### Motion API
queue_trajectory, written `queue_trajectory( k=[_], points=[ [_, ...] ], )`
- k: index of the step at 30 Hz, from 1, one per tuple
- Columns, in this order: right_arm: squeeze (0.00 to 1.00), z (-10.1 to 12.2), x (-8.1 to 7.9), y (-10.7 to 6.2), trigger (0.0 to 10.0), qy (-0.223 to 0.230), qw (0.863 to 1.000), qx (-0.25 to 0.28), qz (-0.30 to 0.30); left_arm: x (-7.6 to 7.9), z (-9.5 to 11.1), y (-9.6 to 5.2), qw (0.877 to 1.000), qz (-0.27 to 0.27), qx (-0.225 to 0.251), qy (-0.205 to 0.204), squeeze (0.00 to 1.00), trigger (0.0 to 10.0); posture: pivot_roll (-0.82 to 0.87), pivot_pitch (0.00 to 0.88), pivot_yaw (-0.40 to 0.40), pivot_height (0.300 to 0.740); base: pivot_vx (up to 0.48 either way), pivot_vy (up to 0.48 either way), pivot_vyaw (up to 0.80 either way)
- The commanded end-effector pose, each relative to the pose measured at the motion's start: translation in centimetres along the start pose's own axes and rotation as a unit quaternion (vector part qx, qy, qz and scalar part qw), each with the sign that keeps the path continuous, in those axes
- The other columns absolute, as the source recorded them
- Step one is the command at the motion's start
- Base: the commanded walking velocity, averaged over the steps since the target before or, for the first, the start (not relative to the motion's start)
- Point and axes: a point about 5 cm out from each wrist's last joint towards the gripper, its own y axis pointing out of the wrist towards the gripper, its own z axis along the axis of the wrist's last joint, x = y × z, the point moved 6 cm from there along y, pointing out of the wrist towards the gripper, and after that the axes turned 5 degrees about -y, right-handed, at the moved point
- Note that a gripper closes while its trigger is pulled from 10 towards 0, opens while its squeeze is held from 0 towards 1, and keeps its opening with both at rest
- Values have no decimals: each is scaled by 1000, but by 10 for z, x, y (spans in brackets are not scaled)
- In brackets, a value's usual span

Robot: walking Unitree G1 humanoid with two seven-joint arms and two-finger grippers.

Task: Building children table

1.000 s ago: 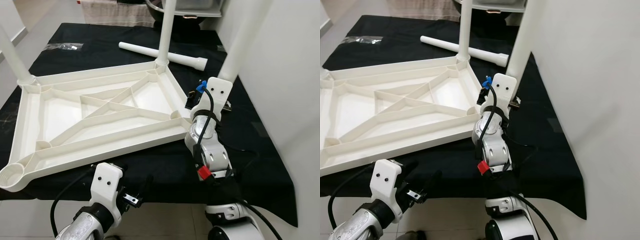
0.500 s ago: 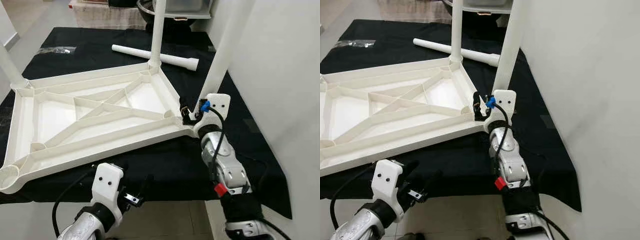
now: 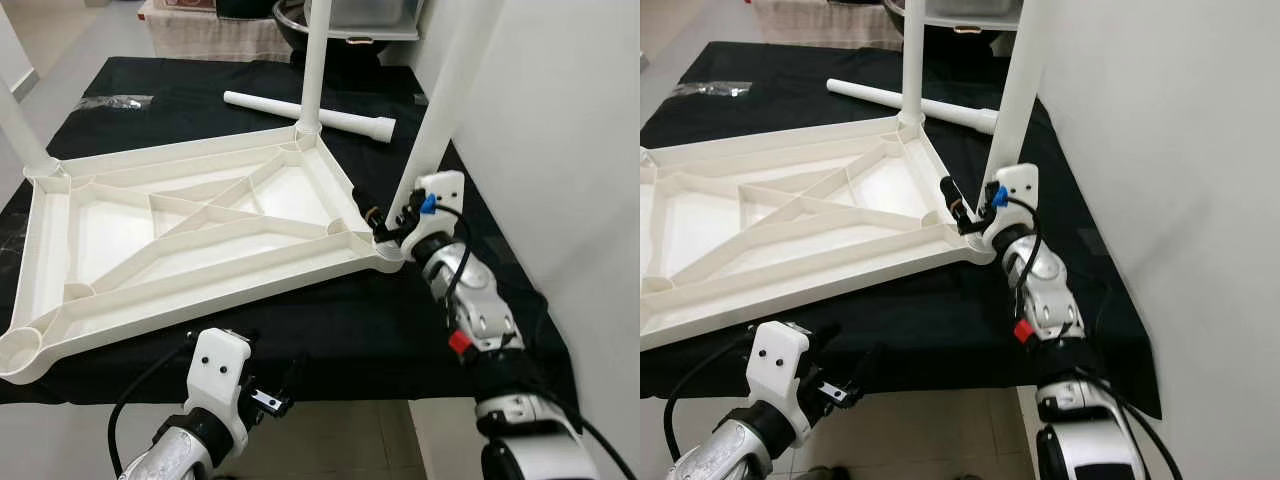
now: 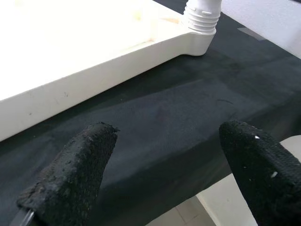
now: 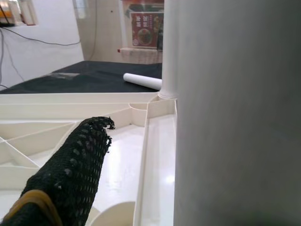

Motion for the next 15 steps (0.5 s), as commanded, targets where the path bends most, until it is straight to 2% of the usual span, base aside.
queue_trajectory(
  k=[1, 2, 3, 5, 7, 13, 15],
  points=[
    [0, -2, -5, 4, 10000, 13, 999, -1, 37, 2, -4, -1, 1000, 1, -4, -3, 0, 10000, 161, 129, -109, 740, 0, 0, 0],
    [0, -2, -5, 4, 10000, 13, 999, -1, 37, 2, -4, -1, 1000, 1, -4, -3, 0, 10000, 161, 129, -109, 740, 0, 0, 0],
    [0, 1, -4, 9, 10000, 29, 996, -3, 82, 2, -4, -1, 1000, 1, -5, -1, 0, 10000, 164, 130, -109, 740, 0, 0, 0],
    [0, 3, -4, 11, 10000, 30, 995, -4, 99, 2, -4, -2, 1000, 0, -5, 0, 0, 10000, 164, 133, -109, 740, 0, 0, 0],
    [0, 7, -7, 11, 10000, 45, 988, -4, 144, 2, -4, -2, 1000, 0, -6, 1, 0, 10000, 166, 133, -109, 740, 0, 0, 0],
    [0, 9, -10, 9, 10000, 51, 978, -7, 200, 1, -5, -3, 1000, 1, -7, 2, 0, 10000, 168, 139, -110, 740, 0, 0, 0],
    [0, 9, -10, 9, 10000, 51, 978, -7, 200, 1, -5, -3, 1000, 1, -7, 2, 0, 10000, 168, 139, -110, 740, 0, 0, 0]
  ],
)
